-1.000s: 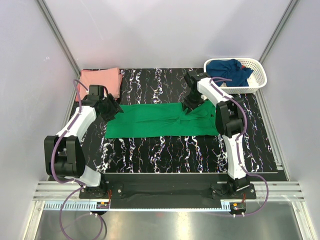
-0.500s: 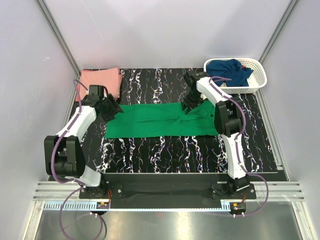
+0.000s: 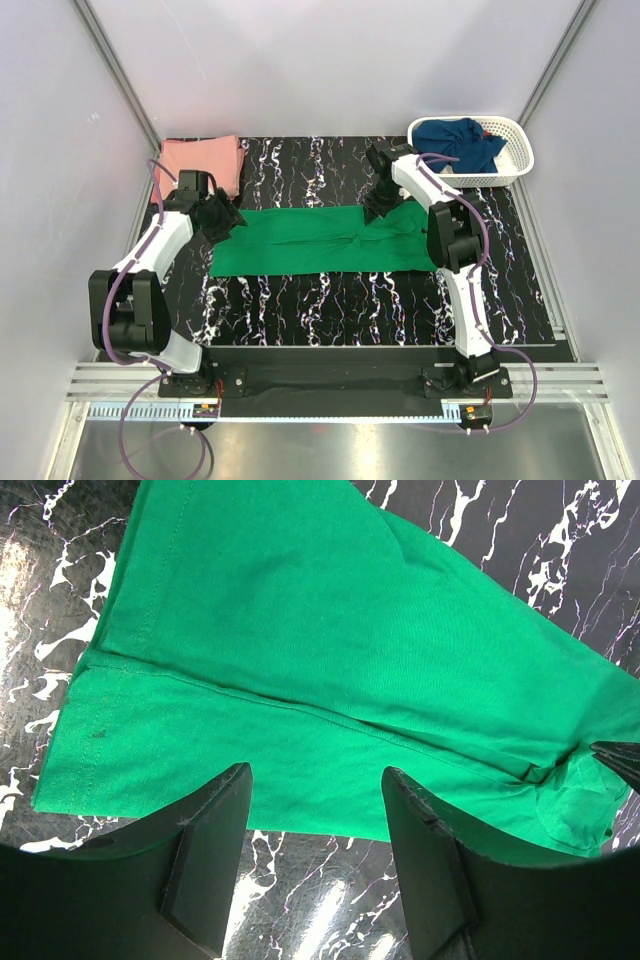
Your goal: Fold and stack the t-shirts
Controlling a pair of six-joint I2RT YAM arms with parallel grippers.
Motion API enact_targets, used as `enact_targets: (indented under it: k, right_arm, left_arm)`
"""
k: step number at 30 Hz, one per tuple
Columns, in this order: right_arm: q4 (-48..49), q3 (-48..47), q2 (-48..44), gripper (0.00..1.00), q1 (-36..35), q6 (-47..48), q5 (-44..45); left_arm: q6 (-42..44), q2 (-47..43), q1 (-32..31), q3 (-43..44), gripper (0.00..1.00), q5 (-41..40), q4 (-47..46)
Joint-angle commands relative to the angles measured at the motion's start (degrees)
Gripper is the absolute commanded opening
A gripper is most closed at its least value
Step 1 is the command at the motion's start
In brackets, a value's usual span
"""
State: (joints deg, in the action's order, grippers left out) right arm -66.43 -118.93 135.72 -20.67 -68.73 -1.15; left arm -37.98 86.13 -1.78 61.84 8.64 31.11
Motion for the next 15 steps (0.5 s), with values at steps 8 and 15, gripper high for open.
enact_targets:
  k: [8,15]
  right_arm:
    - [6.7,0.4,-4.3,0.00,-1.9,4.6,0.0]
    - [10.0,-0.1,-3.4,0.00,-2.8,7.3,-2.1]
  left_arm:
    - [0.0,0.3,0.3,0.8,0.60,1.3,-1.4]
    - [0.1,0.3,0.3,0.9,0.60,0.9,-1.1]
